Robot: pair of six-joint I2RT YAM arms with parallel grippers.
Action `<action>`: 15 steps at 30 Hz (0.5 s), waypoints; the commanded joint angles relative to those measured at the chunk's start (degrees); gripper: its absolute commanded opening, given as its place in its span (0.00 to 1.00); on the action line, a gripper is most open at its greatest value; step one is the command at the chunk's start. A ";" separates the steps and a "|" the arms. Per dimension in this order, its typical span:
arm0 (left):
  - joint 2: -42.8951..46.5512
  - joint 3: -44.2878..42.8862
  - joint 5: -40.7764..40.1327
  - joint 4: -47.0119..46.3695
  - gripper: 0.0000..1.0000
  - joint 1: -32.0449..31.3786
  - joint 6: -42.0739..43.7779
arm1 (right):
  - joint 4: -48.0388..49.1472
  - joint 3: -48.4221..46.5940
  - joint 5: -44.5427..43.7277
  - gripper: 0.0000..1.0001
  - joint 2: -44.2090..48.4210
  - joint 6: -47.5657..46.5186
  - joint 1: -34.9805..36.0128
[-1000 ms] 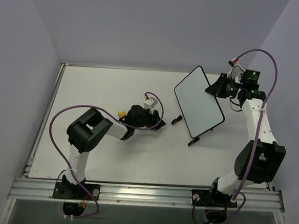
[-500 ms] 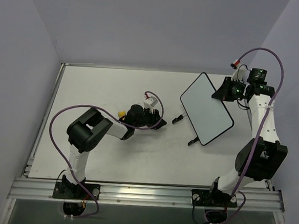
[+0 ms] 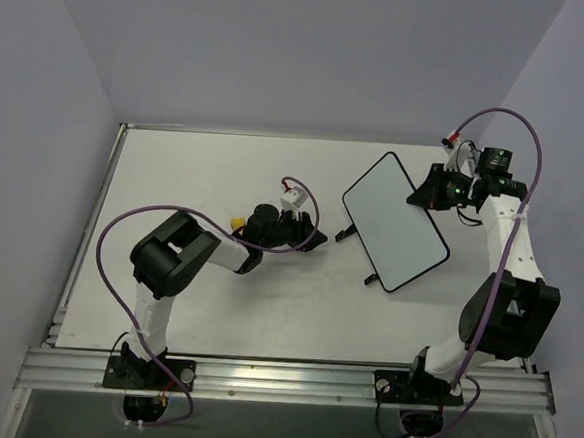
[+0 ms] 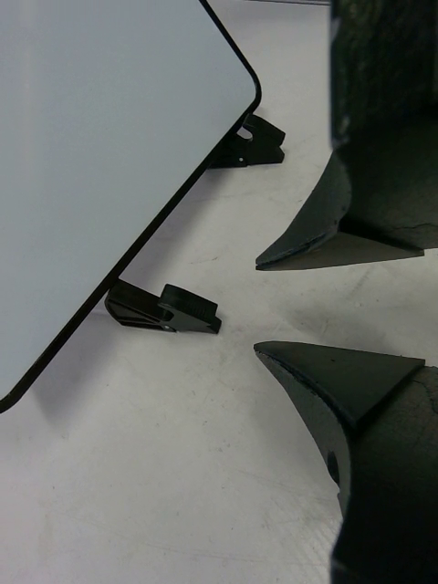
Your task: Erase the whiteboard
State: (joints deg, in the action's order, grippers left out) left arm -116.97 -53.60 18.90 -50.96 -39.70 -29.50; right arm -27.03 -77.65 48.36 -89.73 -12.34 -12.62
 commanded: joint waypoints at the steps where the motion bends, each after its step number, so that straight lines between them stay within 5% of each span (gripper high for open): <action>1: 1.65 -0.01 1.41 -4.50 0.45 -0.20 -0.12 | 2.68 1.09 -1.86 0.00 2.19 -2.34 0.40; 15: 1.83 0.43 0.62 -4.32 0.45 -0.02 -0.04 | 1.62 2.50 -2.22 0.00 -0.18 -2.78 3.75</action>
State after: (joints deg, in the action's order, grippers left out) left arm -116.97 -53.56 18.87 -51.27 -39.70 -29.56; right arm -23.77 -76.66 48.25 -89.34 -12.78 -10.66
